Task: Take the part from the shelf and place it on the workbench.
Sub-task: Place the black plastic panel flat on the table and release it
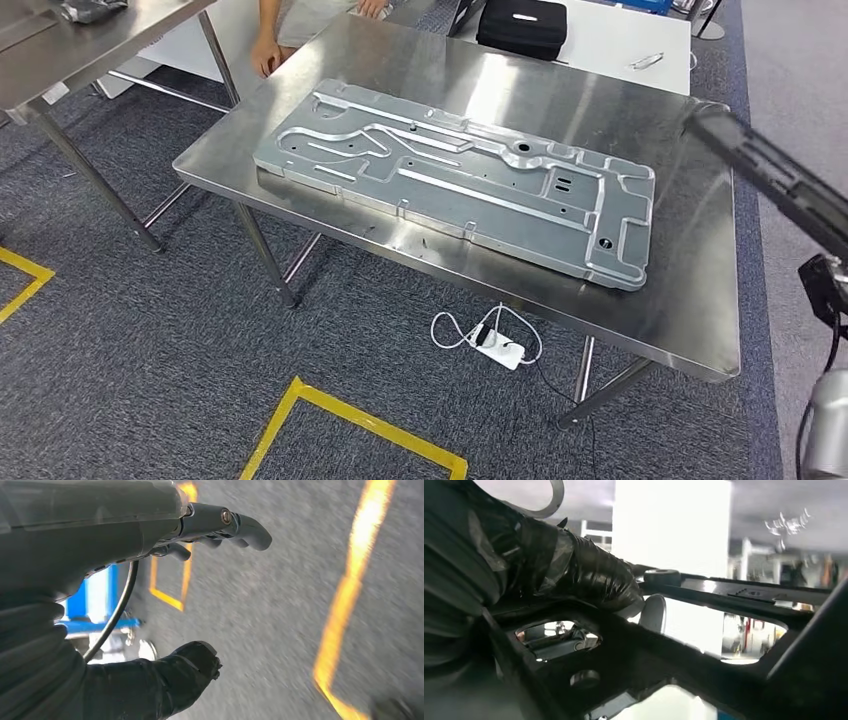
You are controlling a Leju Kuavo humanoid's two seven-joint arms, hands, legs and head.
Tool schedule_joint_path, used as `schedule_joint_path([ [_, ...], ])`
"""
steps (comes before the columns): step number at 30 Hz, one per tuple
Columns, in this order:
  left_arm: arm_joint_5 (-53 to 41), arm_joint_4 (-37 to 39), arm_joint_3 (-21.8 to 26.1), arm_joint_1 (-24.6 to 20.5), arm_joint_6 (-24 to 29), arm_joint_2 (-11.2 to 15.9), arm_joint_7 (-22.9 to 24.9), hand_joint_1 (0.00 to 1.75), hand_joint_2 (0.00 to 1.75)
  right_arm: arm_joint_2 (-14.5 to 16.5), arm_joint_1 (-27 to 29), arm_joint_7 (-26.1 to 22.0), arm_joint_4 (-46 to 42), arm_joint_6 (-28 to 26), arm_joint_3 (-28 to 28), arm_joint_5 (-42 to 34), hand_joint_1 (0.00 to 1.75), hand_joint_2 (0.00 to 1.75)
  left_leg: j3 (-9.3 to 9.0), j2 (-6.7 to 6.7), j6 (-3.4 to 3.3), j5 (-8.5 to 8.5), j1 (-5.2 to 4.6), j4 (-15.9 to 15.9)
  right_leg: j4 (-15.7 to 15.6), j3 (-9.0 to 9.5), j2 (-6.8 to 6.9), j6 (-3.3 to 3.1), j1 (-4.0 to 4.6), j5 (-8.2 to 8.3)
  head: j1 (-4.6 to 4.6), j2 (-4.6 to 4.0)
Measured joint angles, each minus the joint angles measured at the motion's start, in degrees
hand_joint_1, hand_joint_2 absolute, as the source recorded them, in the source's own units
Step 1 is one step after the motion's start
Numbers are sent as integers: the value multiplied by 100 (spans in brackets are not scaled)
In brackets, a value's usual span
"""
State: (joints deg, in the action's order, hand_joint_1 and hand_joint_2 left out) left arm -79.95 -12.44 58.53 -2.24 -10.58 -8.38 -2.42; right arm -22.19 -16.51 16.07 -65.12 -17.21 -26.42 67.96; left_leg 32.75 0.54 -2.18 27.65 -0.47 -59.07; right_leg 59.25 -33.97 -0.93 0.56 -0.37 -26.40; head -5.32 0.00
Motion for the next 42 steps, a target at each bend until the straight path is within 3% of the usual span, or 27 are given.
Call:
schedule_joint_path([
  [4, 670, -231, 62, -929, -1079, 204, 590, 0, 175, 296, -1349, 102, 802, -447, 540, 503, 175, 175, 28, 6, -6, -48, 10, -1, 0, -29, -3, 15, 11, 45, -3, 0],
  [7, 1410, -511, -80, -1261, -1369, 338, 808, 0, 175, 455, -1883, 20, 1263, -706, 1052, 446, 175, 175, 27, -14, 4, -74, 12, 2, 7, -24, 21, 12, 12, 54, -1, 0],
  [14, 2911, -801, -1082, -1055, -1275, 495, 1051, 0, 175, 684, -2454, -89, 1698, -771, 1930, 669, 175, 175, 46, -45, 11, -95, 22, 9, 22, -59, 51, -10, 24, 53, -1, 0],
  [19, 3630, -1108, -1805, -905, -1336, 469, 1346, 0, 175, 926, -2635, -85, 2052, -445, 2389, 836, 175, 175, 52, -51, 15, -93, 29, 11, 22, -62, 57, -18, 31, 46, -1, 0],
  [31, 6109, -2277, -3931, -289, -1053, 495, 2335, 0, 175, 1623, -2565, -439, 3032, 564, 2965, 568, 175, 175, 61, -53, 18, -92, 31, 11, 22, -73, 57, -19, 33, 46, -1, 0],
  [38, 6993, -2617, -4924, -126, -757, 705, 2404, 0, 175, 1836, -2497, -494, 3185, 758, 3241, 349, 175, 175, 52, -44, 27, -85, 39, 11, 20, -67, 50, -22, 40, 45, -1, 0],
  [42, 7271, -2753, -5236, -25, -612, 778, 2440, 0, 175, 1844, -2487, -412, 3289, 772, 3287, 319, 0, 0, 41, -45, 27, -85, 40, 11, 18, -54, 51, -22, 41, 45, -2, 0],
])
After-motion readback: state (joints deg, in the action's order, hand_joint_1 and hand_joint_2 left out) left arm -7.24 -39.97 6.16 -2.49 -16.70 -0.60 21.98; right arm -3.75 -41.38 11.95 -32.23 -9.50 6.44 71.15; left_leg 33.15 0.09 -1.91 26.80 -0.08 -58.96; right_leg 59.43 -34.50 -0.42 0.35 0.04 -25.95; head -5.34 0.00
